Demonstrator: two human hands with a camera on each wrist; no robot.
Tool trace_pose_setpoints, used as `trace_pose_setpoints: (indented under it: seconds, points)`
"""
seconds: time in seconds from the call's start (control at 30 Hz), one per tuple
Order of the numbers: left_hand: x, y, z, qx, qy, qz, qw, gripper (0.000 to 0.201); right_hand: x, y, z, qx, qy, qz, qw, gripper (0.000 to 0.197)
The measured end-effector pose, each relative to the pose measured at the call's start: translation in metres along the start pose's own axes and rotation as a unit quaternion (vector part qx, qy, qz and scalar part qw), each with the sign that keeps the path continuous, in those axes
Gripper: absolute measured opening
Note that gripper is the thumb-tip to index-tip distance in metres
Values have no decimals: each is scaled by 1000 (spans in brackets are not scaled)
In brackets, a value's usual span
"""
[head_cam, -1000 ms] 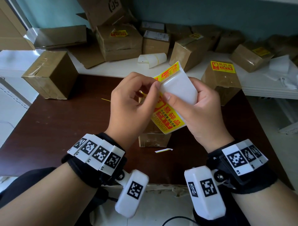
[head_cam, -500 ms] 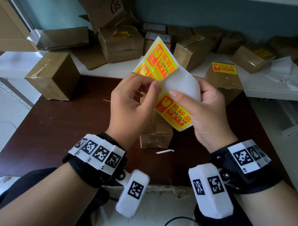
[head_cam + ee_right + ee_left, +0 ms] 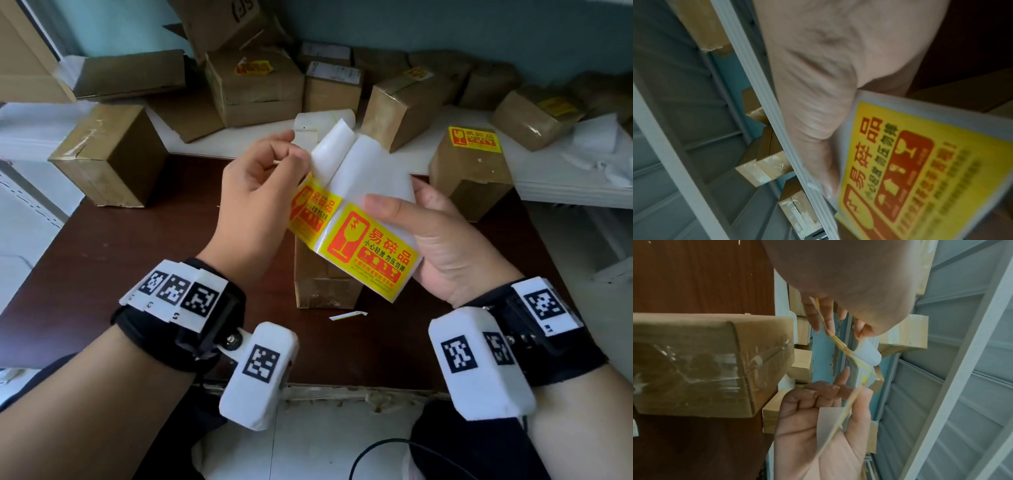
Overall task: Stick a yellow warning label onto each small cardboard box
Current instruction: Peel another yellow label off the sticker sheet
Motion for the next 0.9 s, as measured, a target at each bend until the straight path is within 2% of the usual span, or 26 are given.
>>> trace_pose_setpoints:
  seconds: [0.2,0.3,0.43,0.53,0.63,0.77,0.9]
  points:
    - [5,-4,0,-12,-18,-44,999,33,-3,2,4,22,38,11,999,31]
    - [5,-6,-1,-26,-27,-71,997,32,-5,3,4,27,40,13,999,43]
    - [6,-8,-3,-44,-69,-106,991,23,-6,4,0,5,48,18,999,42]
    - [8,-8,0,-27,-60,-118,991,23,-5,3,-2,-6,43,22,999,41]
    - [13,-12,9,-3,-63,-134,989,25,-4,2,-6,-25,36,27,999,48]
    - [21,-16,6,-37,-92,-137,986,25,1,-2,-9,-56,96,45,993,45]
    - [28,-11,-2,-79,-174,-145,971,17,4,-3,-6,-67,177,34,981,68]
Point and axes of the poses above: each hand's wrist, its own y-axis towards the middle knuckle, its own z-axis out of the palm, x = y × z, the point moved 10 cm from there along y, towards the middle knuckle, and after that the axes turned 8 degrees about -y, right-handed, at the moved point
